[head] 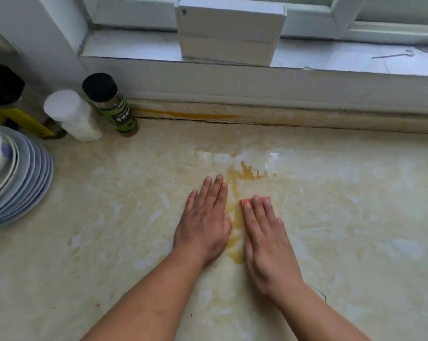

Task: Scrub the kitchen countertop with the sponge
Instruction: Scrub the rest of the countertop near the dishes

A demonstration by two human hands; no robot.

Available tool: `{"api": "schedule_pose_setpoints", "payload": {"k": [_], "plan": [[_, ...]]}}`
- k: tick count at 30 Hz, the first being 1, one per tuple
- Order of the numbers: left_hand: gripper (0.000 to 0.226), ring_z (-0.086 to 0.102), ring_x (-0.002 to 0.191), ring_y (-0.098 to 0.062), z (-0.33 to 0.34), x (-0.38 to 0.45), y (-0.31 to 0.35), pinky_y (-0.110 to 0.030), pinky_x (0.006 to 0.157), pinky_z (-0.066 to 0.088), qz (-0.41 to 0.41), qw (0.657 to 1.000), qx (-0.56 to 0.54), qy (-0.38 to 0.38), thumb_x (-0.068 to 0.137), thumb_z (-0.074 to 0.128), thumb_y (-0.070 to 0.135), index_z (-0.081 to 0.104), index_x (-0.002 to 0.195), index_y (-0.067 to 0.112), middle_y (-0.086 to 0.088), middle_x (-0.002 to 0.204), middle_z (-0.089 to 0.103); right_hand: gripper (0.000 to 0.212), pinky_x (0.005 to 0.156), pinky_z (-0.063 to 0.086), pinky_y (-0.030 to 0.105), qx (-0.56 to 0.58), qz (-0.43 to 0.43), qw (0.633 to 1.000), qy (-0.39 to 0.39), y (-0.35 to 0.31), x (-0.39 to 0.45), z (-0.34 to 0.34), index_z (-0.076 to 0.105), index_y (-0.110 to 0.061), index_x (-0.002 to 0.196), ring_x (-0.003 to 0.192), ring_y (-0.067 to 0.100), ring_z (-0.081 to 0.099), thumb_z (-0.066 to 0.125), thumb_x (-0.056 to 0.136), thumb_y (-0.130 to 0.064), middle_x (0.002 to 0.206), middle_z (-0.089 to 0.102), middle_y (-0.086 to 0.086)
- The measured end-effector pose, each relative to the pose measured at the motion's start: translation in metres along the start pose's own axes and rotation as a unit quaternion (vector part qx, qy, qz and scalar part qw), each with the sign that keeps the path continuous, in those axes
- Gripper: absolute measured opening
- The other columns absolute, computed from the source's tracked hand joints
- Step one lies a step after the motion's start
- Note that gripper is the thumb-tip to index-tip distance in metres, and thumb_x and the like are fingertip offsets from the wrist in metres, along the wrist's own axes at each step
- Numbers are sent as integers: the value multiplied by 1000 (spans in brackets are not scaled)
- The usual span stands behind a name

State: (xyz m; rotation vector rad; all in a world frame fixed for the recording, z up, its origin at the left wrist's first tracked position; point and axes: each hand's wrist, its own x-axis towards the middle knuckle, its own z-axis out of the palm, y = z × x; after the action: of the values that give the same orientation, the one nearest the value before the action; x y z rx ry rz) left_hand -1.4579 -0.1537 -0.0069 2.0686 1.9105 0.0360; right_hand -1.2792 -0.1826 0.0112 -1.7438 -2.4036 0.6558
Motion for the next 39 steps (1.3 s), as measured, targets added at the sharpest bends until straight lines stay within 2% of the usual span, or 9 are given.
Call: {"api": "schedule_pose_setpoints", "payload": {"k": [3,7,10,16,22,25,31,35,39], "plan": [[75,-37,152,-10,0,0,1,-40,128,-13,1,1000,0,-1,97,8,47,-17,164,21,7,168,-36,76,125,12,37,1,5,1000,5,5,-41,7,6,-30,164,158,14,-4,40,96,-25,172,-3,-10],[75,-37,152,-9,-1,0,2,-40,128,-12,-2,1000,0,-5,97,9,47,-17,163,22,8,167,-36,73,128,4,42,37,66,997,4,6,42,-12,-5,-32,163,152,8,-26,35,103,-22,168,-22,-11],[75,-36,152,-9,-2,0,2,-40,128,-12,-2,1000,6,-9,97,9,47,-15,164,22,8,168,-34,73,128,-1,42,37,87,995,1,4,81,-25,-8,-30,163,151,8,-29,34,103,-21,168,-22,-10],[77,-39,150,-10,-4,0,3,-39,126,-16,-4,1000,17,-18,96,7,48,-16,164,21,8,166,-38,82,123,13,44,16,23,1000,7,23,-21,-7,3,-32,164,157,11,-10,43,93,-21,171,-8,-12],[77,-39,150,-9,-6,1,4,-39,127,-15,-7,1000,18,-15,96,8,47,-16,164,22,8,167,-37,71,128,4,44,33,99,995,9,28,111,-40,1,-25,164,156,16,-18,37,103,-20,172,-11,-3],[76,-38,151,-9,-5,1,3,-39,127,-15,-5,1000,16,-13,96,10,47,-17,163,23,8,168,-35,72,127,9,48,16,68,998,-1,22,129,-41,2,-22,164,157,19,-15,38,102,-20,172,-7,0],[75,-37,152,-10,-3,0,2,-40,127,-15,-5,1000,8,-12,97,11,48,-18,161,22,7,167,-36,78,125,14,44,24,-9,1000,-4,6,19,-2,-1,-32,164,157,12,-14,38,96,-26,171,-10,-10],[74,-35,153,-10,-3,1,2,-39,127,-14,-6,1000,7,-6,99,13,48,-17,162,23,8,168,-33,74,128,6,45,35,3,999,-24,-5,91,-15,-7,-29,163,152,9,-27,35,102,-24,168,-21,-9],[72,-34,153,-9,-4,0,2,-40,128,-12,-4,1000,-1,-4,101,12,48,-15,162,22,8,169,-30,74,128,4,43,8,-17,999,-32,-11,117,-22,-8,-27,163,153,11,-27,33,102,-24,169,-20,-8]]}}
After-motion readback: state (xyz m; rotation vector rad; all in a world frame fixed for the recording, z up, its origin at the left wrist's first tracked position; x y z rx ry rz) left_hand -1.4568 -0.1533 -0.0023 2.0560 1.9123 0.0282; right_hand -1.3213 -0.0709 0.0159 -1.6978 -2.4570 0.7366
